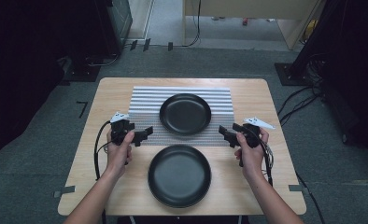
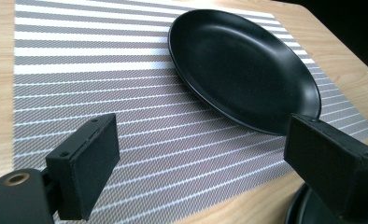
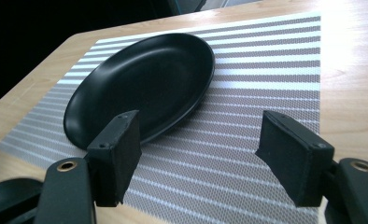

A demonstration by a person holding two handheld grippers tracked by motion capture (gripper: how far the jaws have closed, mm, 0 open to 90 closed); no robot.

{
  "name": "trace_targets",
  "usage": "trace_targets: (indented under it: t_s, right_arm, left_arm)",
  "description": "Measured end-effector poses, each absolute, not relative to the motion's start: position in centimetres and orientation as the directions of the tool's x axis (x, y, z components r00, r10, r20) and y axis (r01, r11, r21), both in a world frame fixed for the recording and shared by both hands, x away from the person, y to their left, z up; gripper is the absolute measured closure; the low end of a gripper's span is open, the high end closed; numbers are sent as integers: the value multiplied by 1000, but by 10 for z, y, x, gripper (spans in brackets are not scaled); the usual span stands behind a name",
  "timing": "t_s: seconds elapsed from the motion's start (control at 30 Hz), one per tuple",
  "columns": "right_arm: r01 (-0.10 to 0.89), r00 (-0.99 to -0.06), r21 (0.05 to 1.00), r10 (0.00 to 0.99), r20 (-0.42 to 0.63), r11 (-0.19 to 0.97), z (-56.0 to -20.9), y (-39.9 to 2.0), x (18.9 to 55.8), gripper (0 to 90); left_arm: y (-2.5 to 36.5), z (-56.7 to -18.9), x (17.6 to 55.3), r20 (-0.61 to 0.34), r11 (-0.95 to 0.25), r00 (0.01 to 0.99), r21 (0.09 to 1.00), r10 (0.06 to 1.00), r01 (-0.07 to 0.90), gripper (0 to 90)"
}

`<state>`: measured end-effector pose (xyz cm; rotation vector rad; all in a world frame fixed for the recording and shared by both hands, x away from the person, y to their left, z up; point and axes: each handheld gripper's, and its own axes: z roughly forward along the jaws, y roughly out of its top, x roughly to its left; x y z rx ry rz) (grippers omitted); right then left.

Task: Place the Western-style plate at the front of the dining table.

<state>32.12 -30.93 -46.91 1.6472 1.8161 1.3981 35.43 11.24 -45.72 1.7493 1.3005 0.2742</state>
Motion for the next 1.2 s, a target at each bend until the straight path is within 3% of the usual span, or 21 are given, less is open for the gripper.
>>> trace_targets:
  t_s: [0.8,1.2]
  right_arm:
    - [570,-243,808,909,339,-149,-474,-361,262,288]
    - [575,-168,796,925,340,-188,-485,-399,231,288]
  left_arm:
    - [148,-473,302,-311,-30,401,757,861,653,102]
    - [180,-483,278,-322,12,345,745,882,667,102]
